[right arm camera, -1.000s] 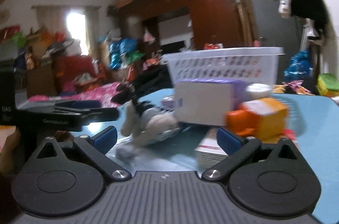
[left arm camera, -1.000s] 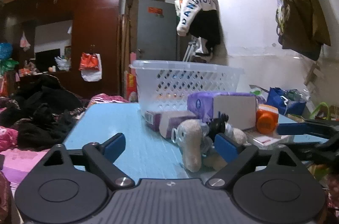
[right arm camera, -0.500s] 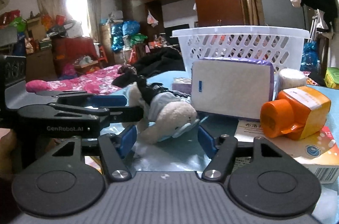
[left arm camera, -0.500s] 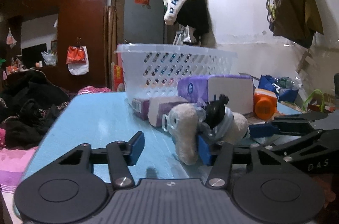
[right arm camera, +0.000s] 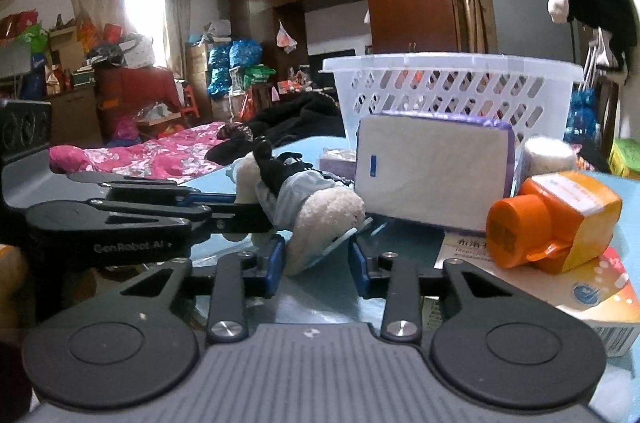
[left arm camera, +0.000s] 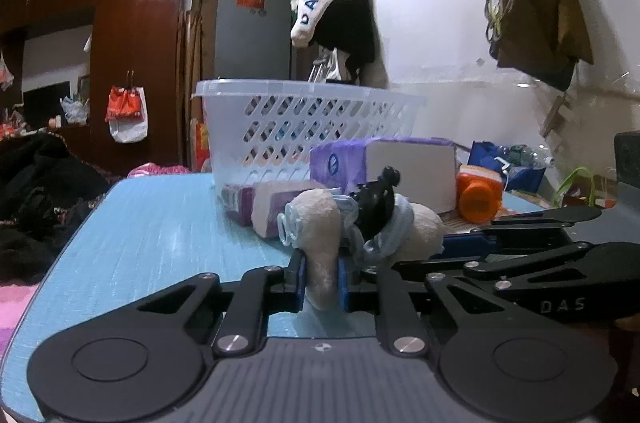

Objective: Organize objects
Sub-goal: 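Carry both plush toys over the white basket and open both tools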

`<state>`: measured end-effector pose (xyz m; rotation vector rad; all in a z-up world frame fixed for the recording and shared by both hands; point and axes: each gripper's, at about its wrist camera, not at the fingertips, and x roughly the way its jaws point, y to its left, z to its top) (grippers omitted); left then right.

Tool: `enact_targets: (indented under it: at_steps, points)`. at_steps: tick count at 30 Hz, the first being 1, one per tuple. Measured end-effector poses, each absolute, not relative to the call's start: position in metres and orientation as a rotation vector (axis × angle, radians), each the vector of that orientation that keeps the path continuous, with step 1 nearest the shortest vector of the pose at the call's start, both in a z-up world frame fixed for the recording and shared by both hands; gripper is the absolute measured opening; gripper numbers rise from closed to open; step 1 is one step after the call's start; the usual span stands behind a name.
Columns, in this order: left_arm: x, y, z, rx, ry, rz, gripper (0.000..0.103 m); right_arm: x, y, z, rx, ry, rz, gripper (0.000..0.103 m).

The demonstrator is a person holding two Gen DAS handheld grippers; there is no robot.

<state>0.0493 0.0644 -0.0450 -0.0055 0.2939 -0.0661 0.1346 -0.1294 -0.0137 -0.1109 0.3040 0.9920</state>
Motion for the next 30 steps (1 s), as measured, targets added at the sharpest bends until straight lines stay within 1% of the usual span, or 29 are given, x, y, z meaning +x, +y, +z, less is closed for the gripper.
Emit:
enact_targets:
  at_steps: [4,5,10,13,17,22,25,27,30]
  points:
    - [0.036,0.058,-0.037,0.016,0.257,-0.063,0.018,0.129,-0.136,-0.004,-0.098,0.257,1.010,0.033]
    - [0.032,0.056,-0.034,0.024,0.245,-0.063,0.018,0.127,-0.138,0.000,-0.099,0.240,1.015,0.018]
    - [0.016,0.046,-0.015,0.053,0.178,-0.064,0.018,0.123,-0.142,0.020,-0.092,0.181,1.036,0.019]
    - [0.018,0.041,-0.004,0.064,0.155,-0.068,0.018,0.126,-0.142,0.030,-0.097,0.154,1.033,0.019]
    - [0.026,0.032,0.022,0.106,0.099,-0.064,0.018,0.128,-0.140,0.058,-0.124,0.074,1.010,0.019]
    - [0.058,0.028,0.070,0.126,0.038,-0.076,0.018,0.151,-0.132,0.099,-0.150,0.001,0.963,0.019]
    - [0.090,0.025,0.092,0.143,0.039,-0.072,0.018,0.179,-0.118,0.118,-0.153,0.034,0.947,0.019]
    - [0.114,0.026,0.104,0.153,0.052,-0.066,0.018,0.192,-0.109,0.122,-0.175,0.029,0.921,0.020]
    - [0.146,0.030,0.115,0.151,0.077,-0.063,0.018,0.220,-0.099,0.128,-0.173,0.081,0.918,0.020]
